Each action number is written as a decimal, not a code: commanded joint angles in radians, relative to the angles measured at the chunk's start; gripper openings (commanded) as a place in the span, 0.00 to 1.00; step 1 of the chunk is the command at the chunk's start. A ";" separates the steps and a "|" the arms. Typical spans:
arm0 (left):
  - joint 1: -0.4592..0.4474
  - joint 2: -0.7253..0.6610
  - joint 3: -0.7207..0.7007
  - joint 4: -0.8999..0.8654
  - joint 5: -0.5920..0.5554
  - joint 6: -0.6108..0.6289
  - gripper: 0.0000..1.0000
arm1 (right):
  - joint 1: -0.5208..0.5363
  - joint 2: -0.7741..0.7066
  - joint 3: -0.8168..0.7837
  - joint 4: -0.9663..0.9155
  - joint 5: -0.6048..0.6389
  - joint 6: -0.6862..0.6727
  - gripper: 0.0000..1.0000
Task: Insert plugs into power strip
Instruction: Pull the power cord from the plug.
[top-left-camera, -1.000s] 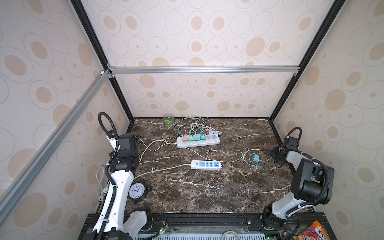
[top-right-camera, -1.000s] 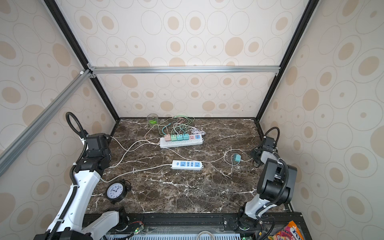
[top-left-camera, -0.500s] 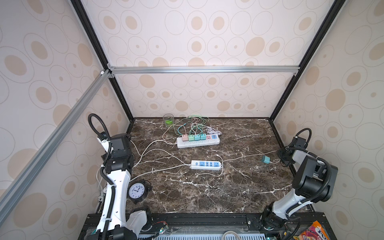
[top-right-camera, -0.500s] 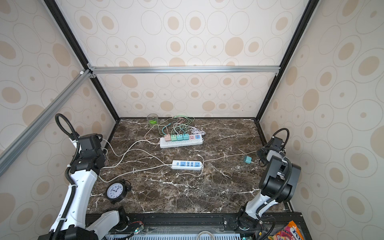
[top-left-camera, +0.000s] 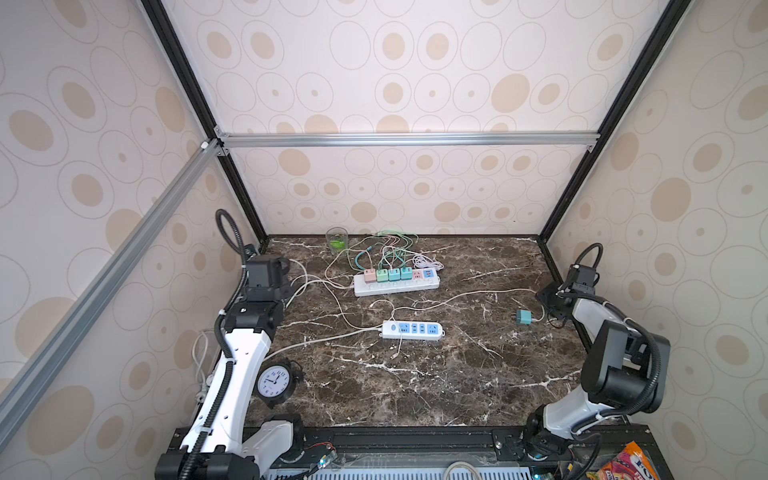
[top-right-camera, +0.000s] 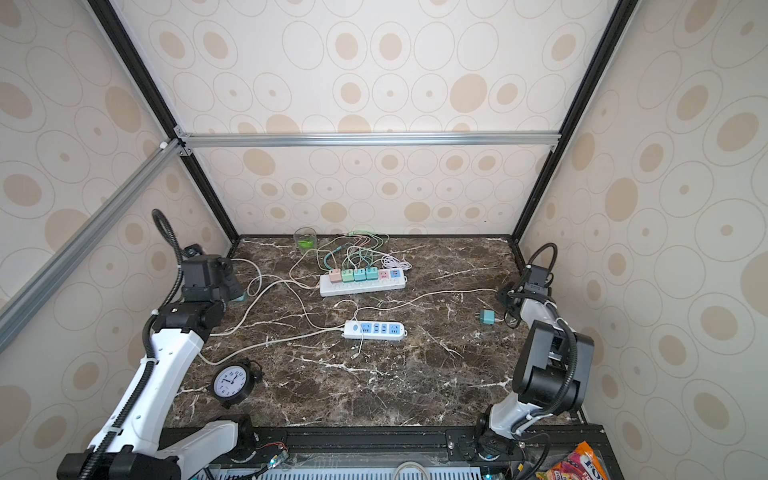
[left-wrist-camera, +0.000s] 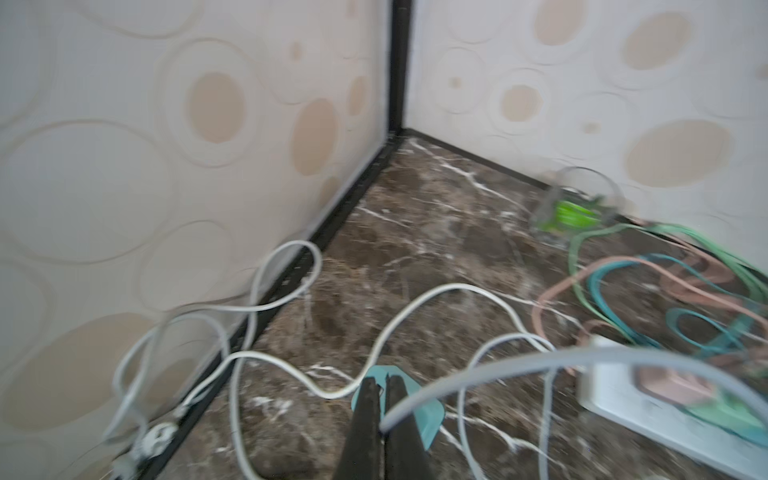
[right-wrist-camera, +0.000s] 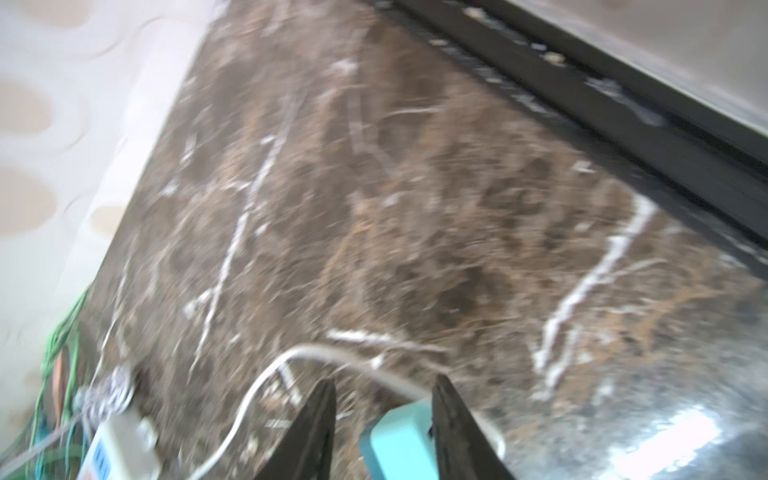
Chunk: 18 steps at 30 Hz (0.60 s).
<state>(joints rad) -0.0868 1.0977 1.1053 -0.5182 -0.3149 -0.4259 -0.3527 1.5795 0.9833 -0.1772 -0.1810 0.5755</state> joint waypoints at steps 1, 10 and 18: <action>-0.131 0.028 0.118 -0.003 0.118 -0.075 0.00 | 0.029 -0.044 -0.005 -0.009 -0.061 -0.049 0.50; -0.454 0.207 0.367 0.094 0.224 -0.047 0.00 | 0.232 -0.286 -0.060 0.045 0.162 -0.163 1.00; -0.599 0.474 0.691 0.063 0.285 0.062 0.00 | 0.276 -0.259 -0.033 0.018 -0.294 -0.281 0.98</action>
<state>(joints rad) -0.6491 1.5265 1.6939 -0.4438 -0.0448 -0.4294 -0.1005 1.2896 0.9588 -0.1631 -0.2432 0.3645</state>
